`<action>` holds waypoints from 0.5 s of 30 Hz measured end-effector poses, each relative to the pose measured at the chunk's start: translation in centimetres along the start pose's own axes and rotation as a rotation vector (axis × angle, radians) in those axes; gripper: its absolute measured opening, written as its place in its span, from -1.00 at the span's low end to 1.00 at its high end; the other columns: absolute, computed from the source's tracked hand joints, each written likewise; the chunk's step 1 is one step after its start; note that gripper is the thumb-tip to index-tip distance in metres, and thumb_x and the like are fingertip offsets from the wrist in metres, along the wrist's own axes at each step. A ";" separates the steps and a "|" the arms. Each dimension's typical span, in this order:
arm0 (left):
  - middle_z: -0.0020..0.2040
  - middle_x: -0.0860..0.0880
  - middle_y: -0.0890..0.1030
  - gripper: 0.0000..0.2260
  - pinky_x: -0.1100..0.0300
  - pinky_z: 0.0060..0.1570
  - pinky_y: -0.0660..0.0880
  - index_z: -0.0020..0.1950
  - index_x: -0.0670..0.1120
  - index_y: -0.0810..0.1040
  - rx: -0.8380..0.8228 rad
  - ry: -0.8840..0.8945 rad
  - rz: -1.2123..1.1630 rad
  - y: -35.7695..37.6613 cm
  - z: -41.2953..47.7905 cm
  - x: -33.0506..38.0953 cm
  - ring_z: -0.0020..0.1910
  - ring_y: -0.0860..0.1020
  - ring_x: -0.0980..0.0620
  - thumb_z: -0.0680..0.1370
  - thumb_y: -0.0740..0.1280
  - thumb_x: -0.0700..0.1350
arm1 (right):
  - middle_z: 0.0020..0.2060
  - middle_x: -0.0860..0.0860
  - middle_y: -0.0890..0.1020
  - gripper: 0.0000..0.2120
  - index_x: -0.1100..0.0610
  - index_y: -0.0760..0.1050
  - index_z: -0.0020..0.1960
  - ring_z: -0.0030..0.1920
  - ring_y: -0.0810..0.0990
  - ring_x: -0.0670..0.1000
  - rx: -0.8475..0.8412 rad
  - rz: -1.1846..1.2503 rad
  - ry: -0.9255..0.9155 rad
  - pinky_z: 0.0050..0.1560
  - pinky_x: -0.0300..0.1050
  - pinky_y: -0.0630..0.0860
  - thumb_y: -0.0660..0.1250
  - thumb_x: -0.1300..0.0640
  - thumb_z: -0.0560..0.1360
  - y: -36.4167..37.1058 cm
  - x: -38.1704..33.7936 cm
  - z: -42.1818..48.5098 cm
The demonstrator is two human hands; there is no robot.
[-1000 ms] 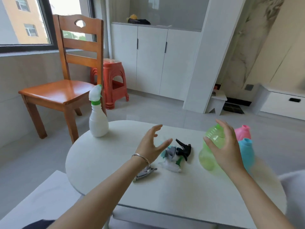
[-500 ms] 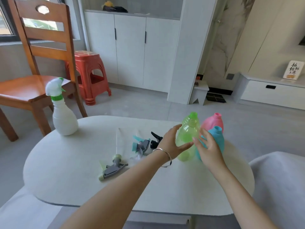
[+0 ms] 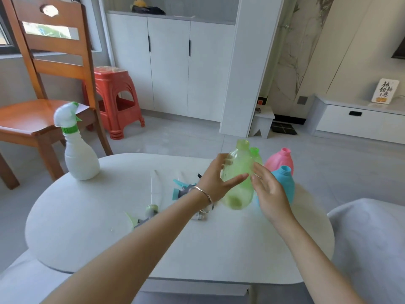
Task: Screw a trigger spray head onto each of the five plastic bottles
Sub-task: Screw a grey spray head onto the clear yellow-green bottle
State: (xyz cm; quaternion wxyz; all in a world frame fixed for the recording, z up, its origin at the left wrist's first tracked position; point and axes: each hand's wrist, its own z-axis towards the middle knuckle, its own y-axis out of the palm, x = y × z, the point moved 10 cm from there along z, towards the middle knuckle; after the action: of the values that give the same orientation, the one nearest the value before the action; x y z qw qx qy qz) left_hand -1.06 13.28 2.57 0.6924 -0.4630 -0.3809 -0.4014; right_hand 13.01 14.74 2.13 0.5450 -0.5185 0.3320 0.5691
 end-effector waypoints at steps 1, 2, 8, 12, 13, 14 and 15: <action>0.17 -0.04 0.50 -0.57 0.30 0.10 0.44 0.19 0.01 0.35 0.004 0.009 -0.022 -1.3 -0.2 0.7 0.14 0.49 0.05 0.42 0.46 -0.01 | 0.21 -0.18 0.49 -0.69 -0.05 0.38 0.30 0.14 0.47 -0.28 -0.011 0.027 -0.007 0.25 -0.28 0.35 0.20 0.15 0.58 0.7 -0.5 -0.1; 0.16 -0.04 0.50 -0.58 0.30 0.06 0.48 0.18 0.02 0.35 0.006 0.011 -0.039 -2.6 -0.5 1.3 0.13 0.51 0.03 0.42 0.45 0.00 | 0.19 -0.22 0.51 -0.71 -0.09 0.39 0.26 0.14 0.48 -0.30 -0.027 0.048 -0.013 0.28 -0.21 0.37 0.21 0.13 0.57 1.5 -1.0 -0.2; 0.17 -0.01 0.53 -0.50 0.22 0.06 0.53 0.26 0.06 0.35 0.041 -0.026 0.000 -10.8 -2.9 1.7 0.08 0.58 0.08 0.40 0.39 0.19 | 0.22 -0.09 0.55 -0.61 0.02 0.40 0.34 0.10 0.56 -0.29 -0.211 0.108 -0.037 0.05 -0.37 0.48 0.30 0.14 0.53 8.2 -3.3 -1.6; 0.15 -0.01 0.60 -0.39 0.24 0.10 0.47 0.23 0.11 0.36 0.108 -0.085 0.024 -16.3 -5.6 -0.3 0.09 0.58 0.13 0.27 0.32 0.33 | 0.19 -0.14 0.55 -0.62 -0.06 0.41 0.27 0.15 0.56 -0.12 -0.324 0.027 -0.034 0.09 -0.31 0.50 0.34 0.20 0.50 12.9 -3.7 -3.1; 0.14 -0.02 0.60 -0.39 0.27 0.09 0.47 0.23 0.11 0.36 0.135 -0.101 0.008 -17.5 -6.4 -0.9 0.09 0.58 0.13 0.26 0.32 0.33 | 0.17 -0.15 0.55 -0.62 -0.08 0.42 0.24 0.14 0.55 -0.13 -0.353 0.012 -0.038 0.09 -0.33 0.49 0.35 0.21 0.49 13.9 -3.7 -3.5; 0.13 -0.03 0.60 -0.41 0.32 0.06 0.47 0.23 0.10 0.36 0.155 -0.113 -0.008 -18.6 -7.0 -1.5 0.08 0.58 0.14 0.28 0.34 0.31 | 0.16 -0.16 0.55 -0.62 -0.12 0.43 0.21 0.14 0.55 -0.15 -0.383 -0.018 -0.048 0.09 -0.33 0.48 0.36 0.22 0.48 15.0 -3.6 -3.7; 0.13 -0.06 0.59 -0.44 0.39 0.01 0.47 0.23 0.09 0.36 0.171 -0.124 -0.029 -19.6 -7.7 -2.0 0.06 0.57 0.17 0.32 0.37 0.27 | 0.15 -0.18 0.55 -0.62 -0.17 0.43 0.17 0.14 0.53 -0.19 -0.415 -0.063 -0.063 0.10 -0.33 0.47 0.37 0.21 0.48 16.0 -3.5 -4.1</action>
State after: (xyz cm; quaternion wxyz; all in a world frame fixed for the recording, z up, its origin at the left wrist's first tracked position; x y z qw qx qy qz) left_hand -18.47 1.48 5.16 0.6986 -0.4206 -0.4625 -0.3481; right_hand -1.99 6.96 1.49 0.4541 -0.6117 0.1742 0.6239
